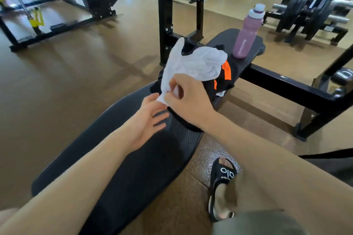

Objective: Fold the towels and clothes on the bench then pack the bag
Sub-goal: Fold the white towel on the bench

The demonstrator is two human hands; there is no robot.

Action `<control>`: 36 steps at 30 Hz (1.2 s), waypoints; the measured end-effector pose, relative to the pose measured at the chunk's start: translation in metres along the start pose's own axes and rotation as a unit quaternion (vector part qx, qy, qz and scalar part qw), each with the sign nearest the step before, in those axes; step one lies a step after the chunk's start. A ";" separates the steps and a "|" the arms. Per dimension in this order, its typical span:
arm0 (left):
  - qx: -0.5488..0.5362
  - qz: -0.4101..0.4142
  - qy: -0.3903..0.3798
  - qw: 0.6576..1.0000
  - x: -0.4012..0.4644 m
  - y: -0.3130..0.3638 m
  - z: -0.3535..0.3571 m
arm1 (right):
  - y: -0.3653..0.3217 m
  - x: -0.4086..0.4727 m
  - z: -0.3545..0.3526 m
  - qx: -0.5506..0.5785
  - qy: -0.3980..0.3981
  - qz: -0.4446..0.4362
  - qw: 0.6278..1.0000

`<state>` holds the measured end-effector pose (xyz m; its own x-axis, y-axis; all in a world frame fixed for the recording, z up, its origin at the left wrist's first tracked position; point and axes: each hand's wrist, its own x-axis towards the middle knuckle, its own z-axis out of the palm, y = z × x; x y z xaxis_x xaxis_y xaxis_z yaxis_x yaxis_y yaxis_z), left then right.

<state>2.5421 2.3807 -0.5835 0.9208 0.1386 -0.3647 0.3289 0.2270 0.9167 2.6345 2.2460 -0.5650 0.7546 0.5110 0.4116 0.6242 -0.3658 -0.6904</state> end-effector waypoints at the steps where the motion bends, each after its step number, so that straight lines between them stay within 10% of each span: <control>1: -0.111 -0.017 -0.023 0.993 -0.014 0.006 -0.008 | -0.021 -0.013 0.003 0.032 -0.044 -0.011 0.998; 6: -0.156 -0.060 -0.011 0.986 -0.071 0.002 -0.042 | -0.076 -0.071 0.033 0.108 -0.251 -0.046 0.961; 14: 0.160 -0.165 0.173 0.958 -0.125 -0.035 -0.121 | -0.023 -0.084 0.069 -0.067 -0.240 0.061 0.967; 20: 0.516 -0.090 0.322 0.789 -0.136 -0.051 -0.159 | 0.014 -0.097 0.094 -0.254 -0.295 -0.036 0.920; 25: 0.502 0.103 0.218 0.831 -0.138 -0.069 -0.138 | -0.006 -0.104 0.113 -0.193 -0.216 -0.096 0.952; 29: 0.610 0.244 0.077 0.750 -0.119 -0.091 -0.114 | -0.040 -0.119 0.110 -0.128 -0.211 -0.171 0.954; 36: 0.611 0.286 0.214 0.706 -0.124 -0.072 -0.107 | -0.037 -0.116 0.093 -0.173 -0.128 -0.116 0.970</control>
<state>2.3820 2.4504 -0.6224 0.9148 0.2080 0.3462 0.1043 -0.9498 0.2949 2.5052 2.2730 -0.6421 0.5381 0.7707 0.3411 0.8355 -0.4343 -0.3367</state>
